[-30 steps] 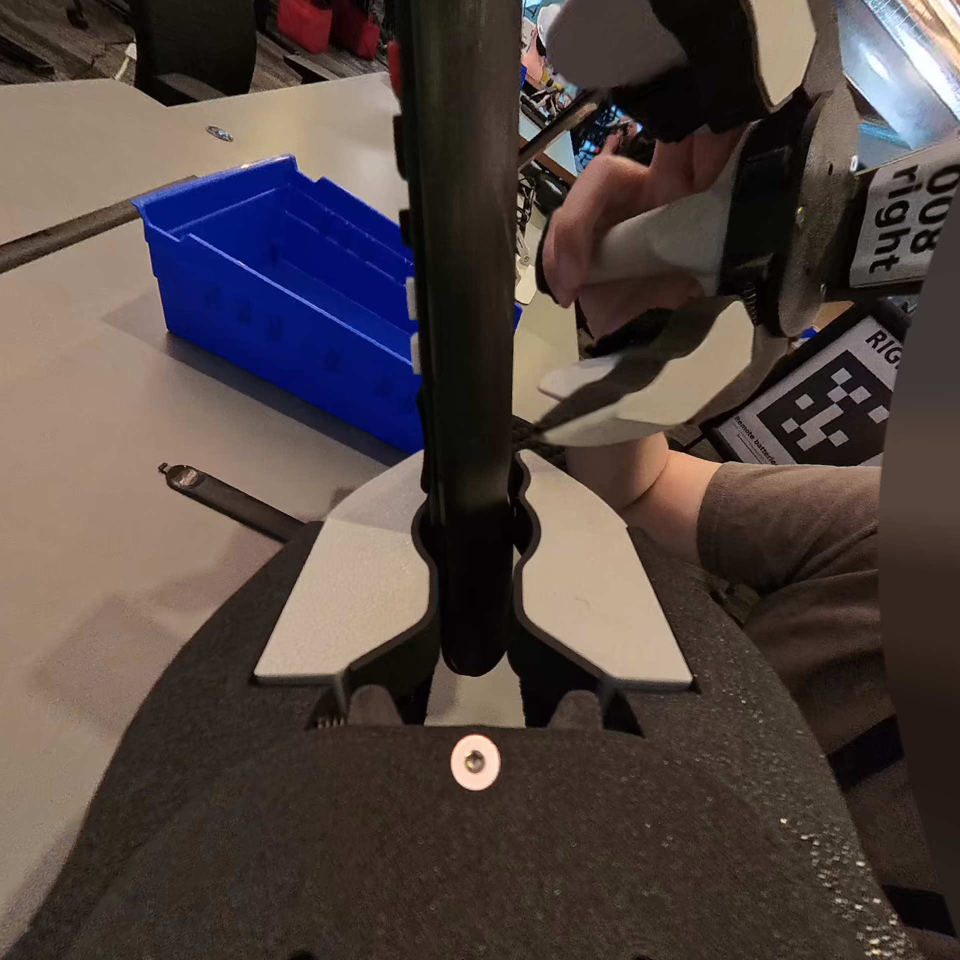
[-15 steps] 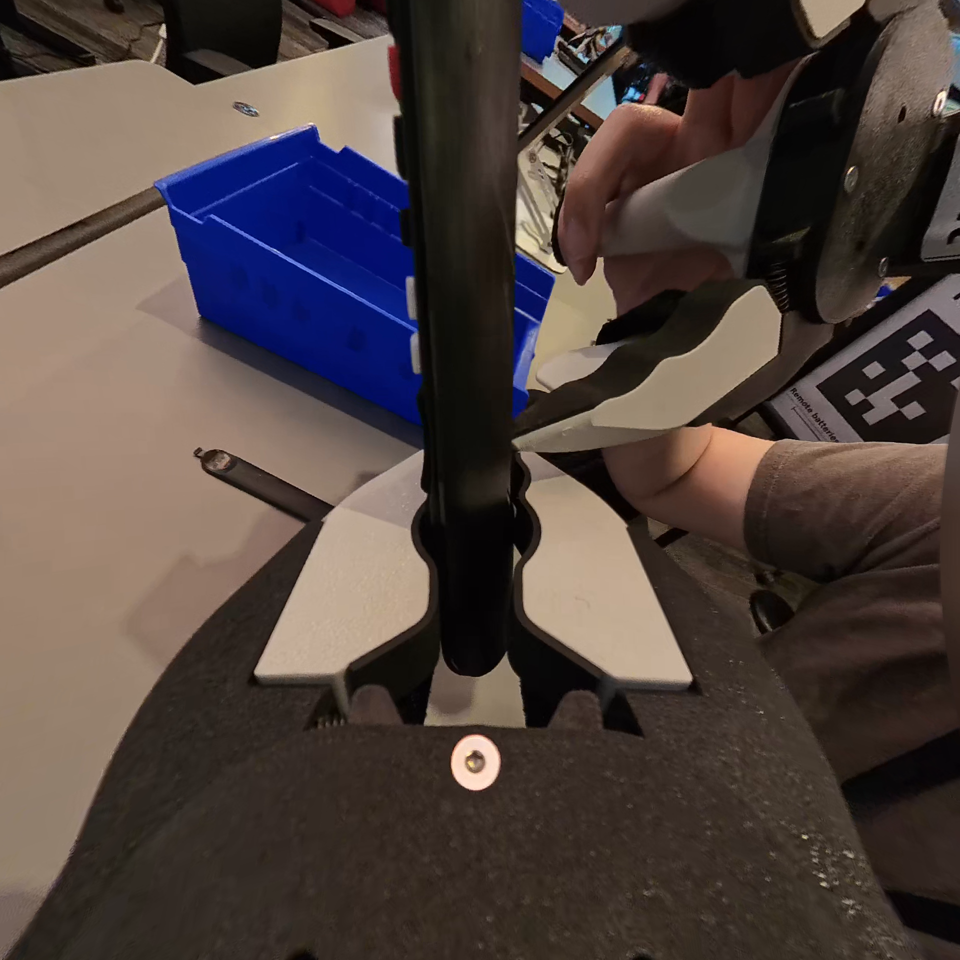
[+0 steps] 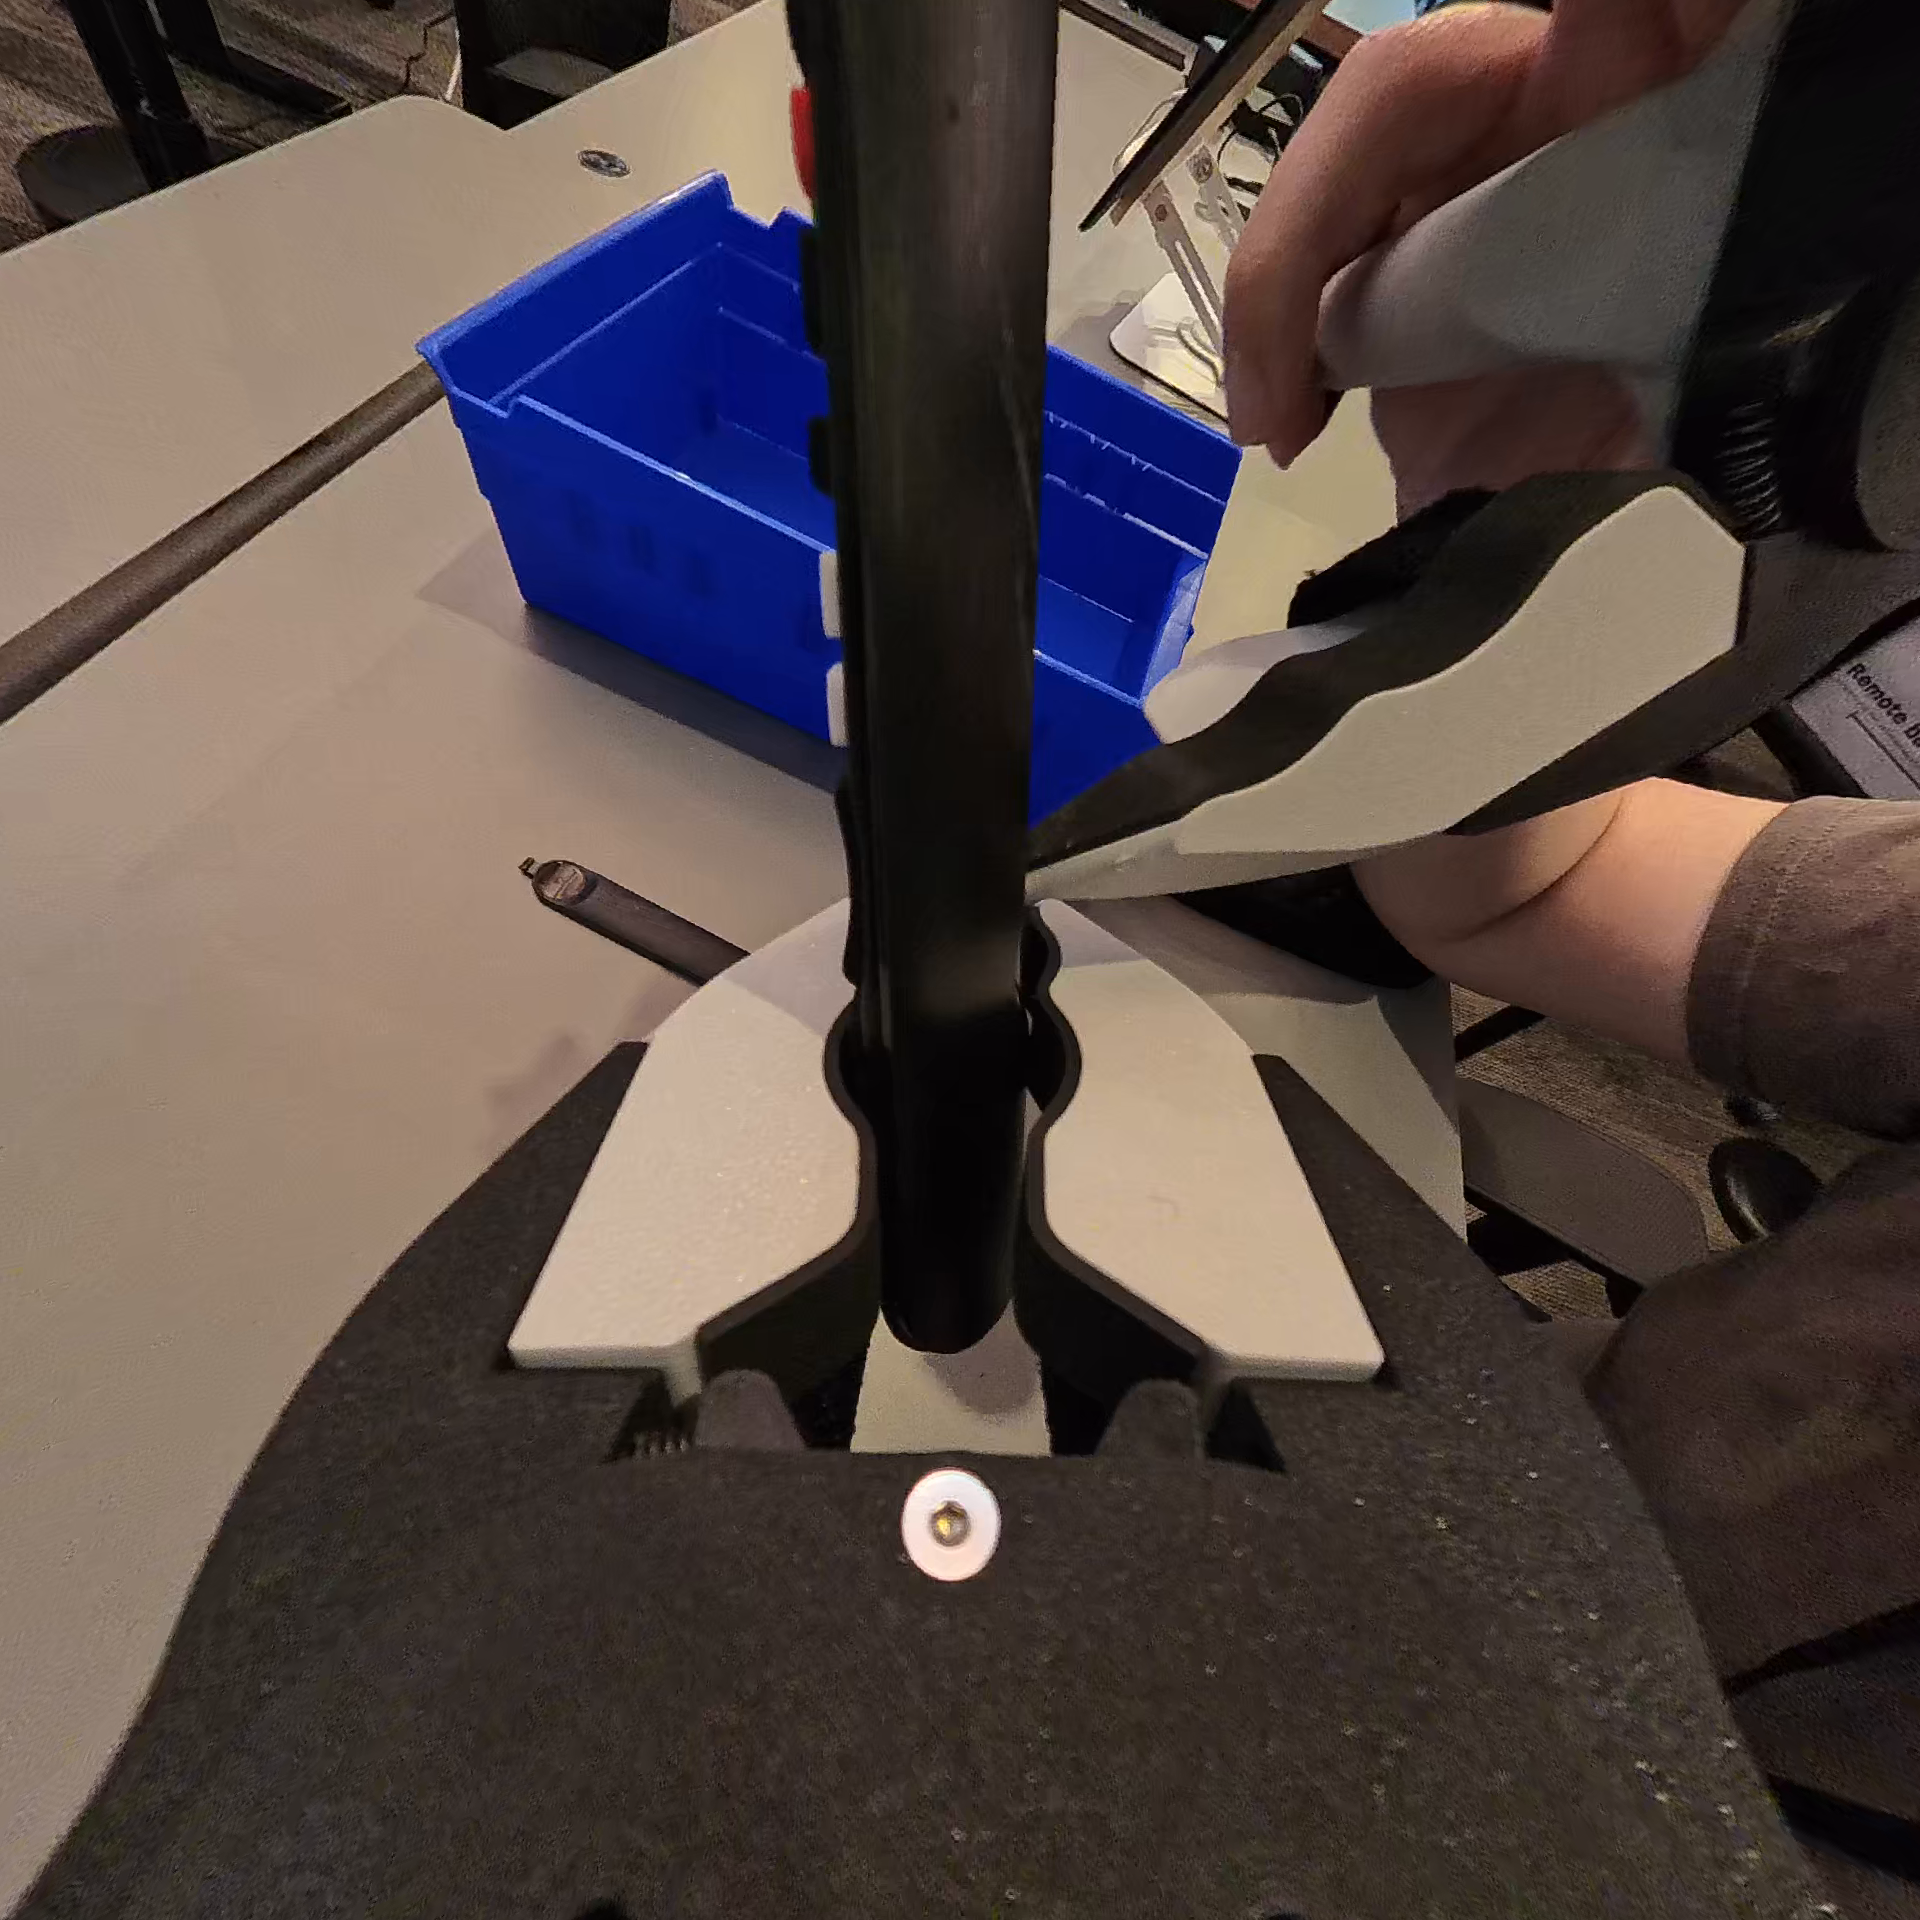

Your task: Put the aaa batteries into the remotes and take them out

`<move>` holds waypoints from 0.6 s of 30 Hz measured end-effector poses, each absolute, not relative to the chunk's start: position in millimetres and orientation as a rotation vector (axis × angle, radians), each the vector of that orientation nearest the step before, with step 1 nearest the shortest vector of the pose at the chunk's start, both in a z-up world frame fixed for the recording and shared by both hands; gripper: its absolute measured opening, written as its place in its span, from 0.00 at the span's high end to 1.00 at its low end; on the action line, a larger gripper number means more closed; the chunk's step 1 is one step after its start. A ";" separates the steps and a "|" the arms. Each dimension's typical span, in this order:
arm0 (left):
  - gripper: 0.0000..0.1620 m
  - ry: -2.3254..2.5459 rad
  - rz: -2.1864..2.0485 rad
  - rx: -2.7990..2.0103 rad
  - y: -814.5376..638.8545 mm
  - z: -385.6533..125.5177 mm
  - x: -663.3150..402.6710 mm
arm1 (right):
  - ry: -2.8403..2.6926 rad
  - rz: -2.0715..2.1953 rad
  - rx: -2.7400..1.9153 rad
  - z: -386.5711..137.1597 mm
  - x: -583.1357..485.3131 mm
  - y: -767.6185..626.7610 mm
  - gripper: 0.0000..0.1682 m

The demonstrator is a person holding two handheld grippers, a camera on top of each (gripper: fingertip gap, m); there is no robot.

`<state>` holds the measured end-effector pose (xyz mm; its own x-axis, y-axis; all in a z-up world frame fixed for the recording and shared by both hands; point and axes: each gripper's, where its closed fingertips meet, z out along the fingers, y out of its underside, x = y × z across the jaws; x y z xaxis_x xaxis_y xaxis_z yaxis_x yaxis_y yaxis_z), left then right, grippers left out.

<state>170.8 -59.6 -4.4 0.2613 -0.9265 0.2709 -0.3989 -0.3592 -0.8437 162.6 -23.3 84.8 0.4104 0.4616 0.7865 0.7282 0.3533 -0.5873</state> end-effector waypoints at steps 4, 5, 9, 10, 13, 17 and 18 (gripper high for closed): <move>0.84 1.203 -1.048 -1.880 -61.7 -2.2 170.9 | -1.218 -0.227 -1.280 86.4 162.8 -24.3 0.32; 0.84 1.202 -1.062 -1.880 -62.6 -1.2 171.0 | -1.218 -0.223 -1.278 87.1 162.6 -24.8 0.32; 0.84 1.207 -1.067 -1.885 -64.4 -1.5 171.1 | -1.221 -0.214 -1.299 86.1 163.2 -25.1 0.32; 0.84 1.208 -1.078 -1.888 -65.3 -1.4 171.4 | -1.222 -0.209 -1.303 86.0 163.3 -25.3 0.32; 0.84 1.199 -1.075 -1.886 -64.4 -0.3 170.9 | -1.212 -0.199 -1.313 86.0 163.2 -24.7 0.33; 0.84 1.195 -1.062 -1.902 -62.0 -3.3 169.8 | -1.205 -0.193 -1.341 82.2 163.3 -21.7 0.33; 0.84 1.195 -1.059 -1.905 -61.6 -4.0 169.9 | -1.205 -0.192 -1.345 81.4 163.4 -21.0 0.33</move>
<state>169.9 -61.6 -4.0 0.2604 -0.9203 0.2919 -0.4005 -0.3781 -0.8346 163.4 -21.0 81.4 0.4389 0.5083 0.7409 0.7134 0.3041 -0.6313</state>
